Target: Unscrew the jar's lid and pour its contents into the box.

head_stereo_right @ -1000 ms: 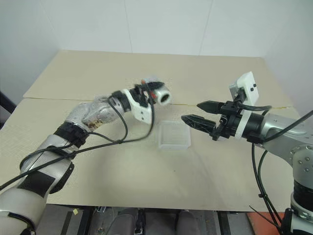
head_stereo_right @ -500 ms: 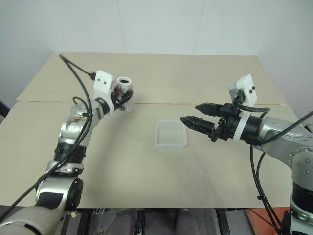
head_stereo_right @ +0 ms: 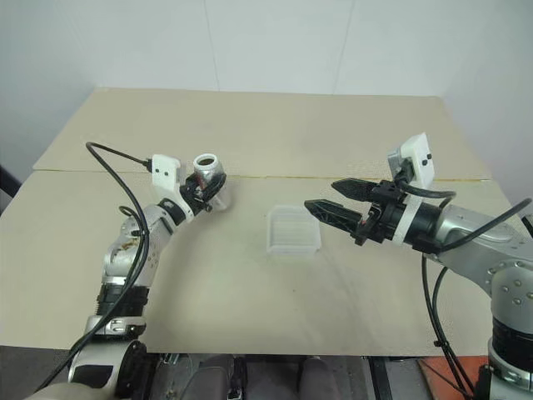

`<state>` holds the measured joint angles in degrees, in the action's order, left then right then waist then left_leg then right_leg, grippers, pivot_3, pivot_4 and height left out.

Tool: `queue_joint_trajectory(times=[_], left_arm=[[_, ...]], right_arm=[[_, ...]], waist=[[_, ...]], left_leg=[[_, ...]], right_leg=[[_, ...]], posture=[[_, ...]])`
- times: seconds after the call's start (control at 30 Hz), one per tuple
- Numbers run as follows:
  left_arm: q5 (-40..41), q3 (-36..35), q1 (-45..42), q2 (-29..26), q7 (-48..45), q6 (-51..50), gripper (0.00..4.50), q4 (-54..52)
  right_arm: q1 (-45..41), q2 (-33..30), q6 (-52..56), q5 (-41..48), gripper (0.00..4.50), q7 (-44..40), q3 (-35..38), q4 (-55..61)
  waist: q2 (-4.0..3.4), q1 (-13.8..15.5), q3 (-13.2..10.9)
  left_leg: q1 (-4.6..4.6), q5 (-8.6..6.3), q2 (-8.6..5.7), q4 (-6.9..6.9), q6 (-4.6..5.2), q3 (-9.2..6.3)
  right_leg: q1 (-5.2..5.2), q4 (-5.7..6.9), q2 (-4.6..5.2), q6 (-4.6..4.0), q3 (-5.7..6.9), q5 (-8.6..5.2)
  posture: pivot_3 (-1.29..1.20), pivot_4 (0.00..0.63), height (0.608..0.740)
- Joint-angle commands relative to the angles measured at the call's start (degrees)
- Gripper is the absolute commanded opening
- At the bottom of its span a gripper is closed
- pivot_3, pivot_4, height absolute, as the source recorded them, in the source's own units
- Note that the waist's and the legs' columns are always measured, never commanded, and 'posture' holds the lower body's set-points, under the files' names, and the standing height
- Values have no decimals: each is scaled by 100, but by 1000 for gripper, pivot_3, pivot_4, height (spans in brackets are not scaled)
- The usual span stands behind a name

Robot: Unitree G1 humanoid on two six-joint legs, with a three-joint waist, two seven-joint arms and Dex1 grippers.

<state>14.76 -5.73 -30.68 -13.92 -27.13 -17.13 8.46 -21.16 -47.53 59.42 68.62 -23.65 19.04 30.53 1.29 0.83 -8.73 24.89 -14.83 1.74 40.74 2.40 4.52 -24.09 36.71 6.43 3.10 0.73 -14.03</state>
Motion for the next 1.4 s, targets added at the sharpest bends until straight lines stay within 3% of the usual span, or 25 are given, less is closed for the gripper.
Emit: queue_joint_trajectory(times=[0.03,0.23,0.33,0.43,0.57,0.63,0.73,0.83,0.97,1.4], left_arm=[[22,27,-171,-110,-253,553,1955,-240],[-1769,1177,-1560,-976,-734,3145,1955,1063],[-4104,2538,-2957,-1546,88,5527,1955,2233],[-5785,3495,-3845,-1621,1195,6433,1955,2697],[-8186,4863,-4417,-1557,2658,6198,1955,2596],[-8759,5279,-4442,-1469,2985,6093,1955,2584],[-10018,6042,-4632,-1122,3815,5108,1955,2794],[-10324,6300,-4819,-753,4439,4759,1955,3160],[-10394,6446,-4895,-817,4820,4784,1955,3302],[-9739,6113,-4756,-1220,4589,5101,1955,2742]], right_arm=[[-16,-12,-243,-61,4452,-44,86,158],[-59,-143,-307,-289,4452,-243,103,11],[-79,-257,-357,-455,4452,-399,117,-34],[-85,-349,-378,-567,4452,-487,129,-83],[-91,-394,-363,-620,4452,-453,255,-84],[-118,-414,-337,-582,4452,-390,359,-43],[-126,-404,-259,-279,4452,-191,650,29],[-45,-327,-267,122,4452,176,927,231],[58,-374,-299,311,4452,414,956,326],[-168,-401,-487,157,4452,136,596,17]], waist=[[0,5,0],[0,61,0],[2,104,-1],[2,157,-1],[2,152,-1],[3,138,-1],[3,141,-2],[4,171,-2],[4,138,-2],[4,146,-2]], left_leg=[[0,0,0,0,0,0],[-4,-2,-5,-1,3,9],[-1,-4,-9,0,6,29],[5,-6,-12,-9,10,42],[15,-15,-13,-7,22,53],[19,-13,-10,-5,19,54],[21,-14,-7,-4,22,53],[25,-15,-8,-2,24,51],[33,-16,-5,1,25,51],[31,-15,-4,5,24,51]], right_leg=[[0,0,0,0,0,0],[7,-4,-2,-1,4,0],[10,-16,-1,0,5,0],[15,-51,1,5,9,4],[10,-60,3,11,5,7],[4,-54,2,12,6,7],[-3,-44,1,12,5,7],[-4,-47,2,13,6,8],[-10,-51,4,16,7,9],[-11,-45,4,16,4,9]], posture=[[0,150,740],[0,150,740],[0,150,740],[0,150,740],[0,150,740],[0,150,740],[0,150,740],[0,150,740],[0,150,740],[0,150,740]])
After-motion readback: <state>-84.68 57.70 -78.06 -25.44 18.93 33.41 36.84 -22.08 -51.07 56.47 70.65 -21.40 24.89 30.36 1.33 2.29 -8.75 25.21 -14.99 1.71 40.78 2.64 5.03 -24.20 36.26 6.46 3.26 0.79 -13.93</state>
